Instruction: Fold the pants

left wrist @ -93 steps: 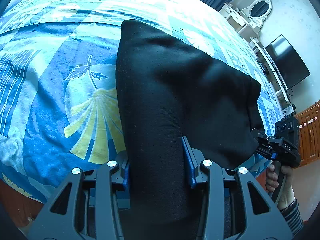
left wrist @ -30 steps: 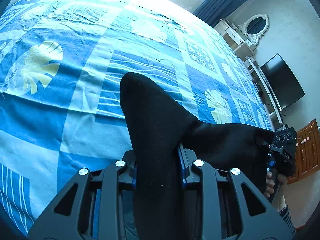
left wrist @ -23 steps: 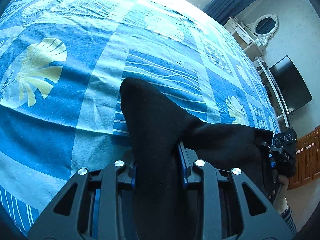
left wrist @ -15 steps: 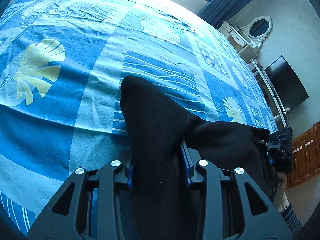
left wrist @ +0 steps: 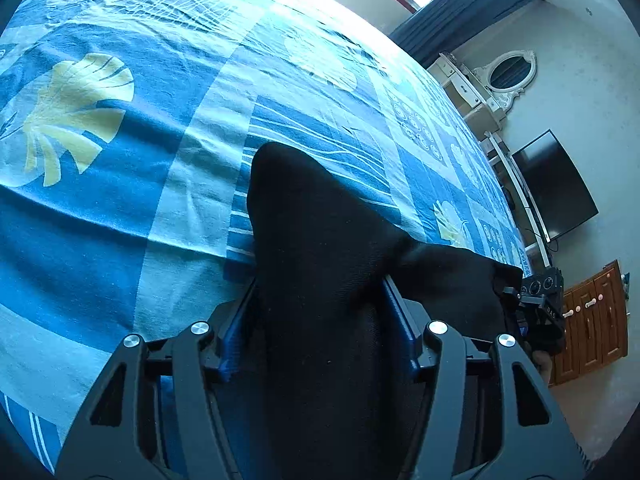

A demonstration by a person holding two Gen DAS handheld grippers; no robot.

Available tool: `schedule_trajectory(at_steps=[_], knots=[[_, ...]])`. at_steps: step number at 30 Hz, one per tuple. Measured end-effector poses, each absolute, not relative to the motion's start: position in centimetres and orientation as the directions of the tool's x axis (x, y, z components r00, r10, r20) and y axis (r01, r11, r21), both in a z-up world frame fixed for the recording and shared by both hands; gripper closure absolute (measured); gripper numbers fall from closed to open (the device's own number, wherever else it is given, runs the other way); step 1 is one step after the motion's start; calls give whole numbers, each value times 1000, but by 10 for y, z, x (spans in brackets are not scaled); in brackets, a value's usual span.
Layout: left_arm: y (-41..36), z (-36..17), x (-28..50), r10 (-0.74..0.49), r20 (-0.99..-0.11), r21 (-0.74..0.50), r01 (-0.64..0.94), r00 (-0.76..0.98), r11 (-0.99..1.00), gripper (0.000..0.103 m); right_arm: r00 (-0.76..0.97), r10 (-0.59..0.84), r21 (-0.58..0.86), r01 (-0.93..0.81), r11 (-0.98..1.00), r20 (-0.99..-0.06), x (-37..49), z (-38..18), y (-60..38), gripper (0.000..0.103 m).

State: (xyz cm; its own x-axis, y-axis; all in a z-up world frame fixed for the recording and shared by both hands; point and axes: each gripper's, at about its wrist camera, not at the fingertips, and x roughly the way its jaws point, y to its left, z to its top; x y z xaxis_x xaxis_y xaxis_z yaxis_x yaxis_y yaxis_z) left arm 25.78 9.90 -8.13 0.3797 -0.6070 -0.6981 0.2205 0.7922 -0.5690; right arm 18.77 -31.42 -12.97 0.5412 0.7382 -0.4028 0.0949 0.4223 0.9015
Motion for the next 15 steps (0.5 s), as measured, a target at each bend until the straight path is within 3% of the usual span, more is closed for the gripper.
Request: schedule_trajectory(at_steps=[5,6,10,15], knots=[[122,-77,231,-638,-675,-616,194,371,764,27,582,727,921,108,374,-364,164,-112,-325,36],[128,-76,223,-645,-669,-626,188,371,757,19,588,722,921,113,372,-364,157,-108,-328,34],[155,-76,184,-683,-627,-694,131,374,708,10,596,707,913,122,389,-381,118,-96,-341,29],[175,-85,139,-728,-580,-768,53,366,638,9,593,698,909,169,381,-403,70,-98,-344,26]])
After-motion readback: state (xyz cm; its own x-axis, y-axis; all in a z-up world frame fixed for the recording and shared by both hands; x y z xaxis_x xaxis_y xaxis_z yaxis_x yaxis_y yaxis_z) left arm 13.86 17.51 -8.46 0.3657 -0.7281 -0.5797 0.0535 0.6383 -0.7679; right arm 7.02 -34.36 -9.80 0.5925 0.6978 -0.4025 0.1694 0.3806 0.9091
